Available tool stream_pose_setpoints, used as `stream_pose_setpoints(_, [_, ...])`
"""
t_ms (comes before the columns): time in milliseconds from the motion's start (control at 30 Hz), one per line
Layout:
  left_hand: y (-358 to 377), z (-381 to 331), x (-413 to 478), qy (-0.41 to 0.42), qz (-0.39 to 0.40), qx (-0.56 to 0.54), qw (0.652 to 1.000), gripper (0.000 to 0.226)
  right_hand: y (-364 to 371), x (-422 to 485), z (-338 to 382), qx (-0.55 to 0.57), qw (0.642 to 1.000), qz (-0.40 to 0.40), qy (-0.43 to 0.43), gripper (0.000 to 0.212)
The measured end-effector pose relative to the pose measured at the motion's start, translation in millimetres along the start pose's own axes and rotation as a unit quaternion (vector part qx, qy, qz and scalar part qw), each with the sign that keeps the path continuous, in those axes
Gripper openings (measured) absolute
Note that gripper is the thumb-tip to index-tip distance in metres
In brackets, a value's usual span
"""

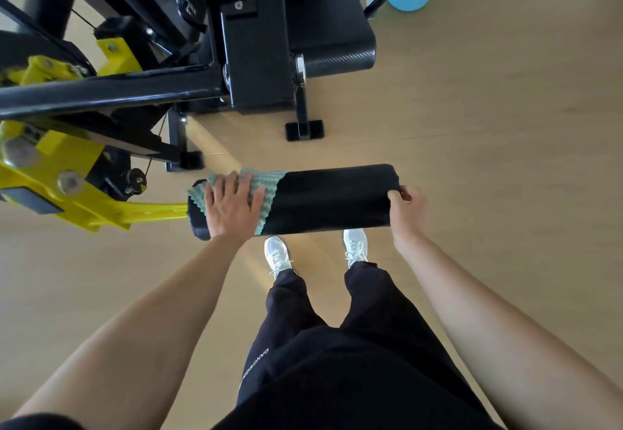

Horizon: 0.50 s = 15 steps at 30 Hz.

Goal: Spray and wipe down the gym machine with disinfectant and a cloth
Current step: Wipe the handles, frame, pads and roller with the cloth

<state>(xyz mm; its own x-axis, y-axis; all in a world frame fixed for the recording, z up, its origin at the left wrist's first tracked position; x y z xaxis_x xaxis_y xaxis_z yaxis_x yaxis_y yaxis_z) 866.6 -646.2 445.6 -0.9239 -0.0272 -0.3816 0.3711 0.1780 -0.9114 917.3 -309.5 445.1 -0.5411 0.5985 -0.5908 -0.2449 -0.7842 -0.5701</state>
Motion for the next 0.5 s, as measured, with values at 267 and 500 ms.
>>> stream_pose_setpoints(267, [-11,39,9,-0.162,0.044,-0.046,0.985,0.066,0,33,27,-0.071,0.996,0.046,-0.028,0.037])
stream_pose_setpoints(500, [-1,-1,6,-0.162,0.053,-0.048,0.984,0.057,-8,10,1,-0.039,0.996,0.031,-0.071,0.036])
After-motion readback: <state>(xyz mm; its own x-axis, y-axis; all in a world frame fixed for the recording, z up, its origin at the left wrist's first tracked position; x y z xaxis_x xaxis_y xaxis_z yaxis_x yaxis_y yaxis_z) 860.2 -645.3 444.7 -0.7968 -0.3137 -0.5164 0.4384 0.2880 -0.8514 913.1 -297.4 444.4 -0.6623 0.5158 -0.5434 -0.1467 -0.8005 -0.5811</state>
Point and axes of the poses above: each hand's wrist, its own x-axis towards the middle knuckle, its own y-axis out of the palm, z = x × y, the point moved 1 cm from there along x, towards the middle knuckle, and after that the axes turned 7 degrees about -x, right-handed, at the moved point
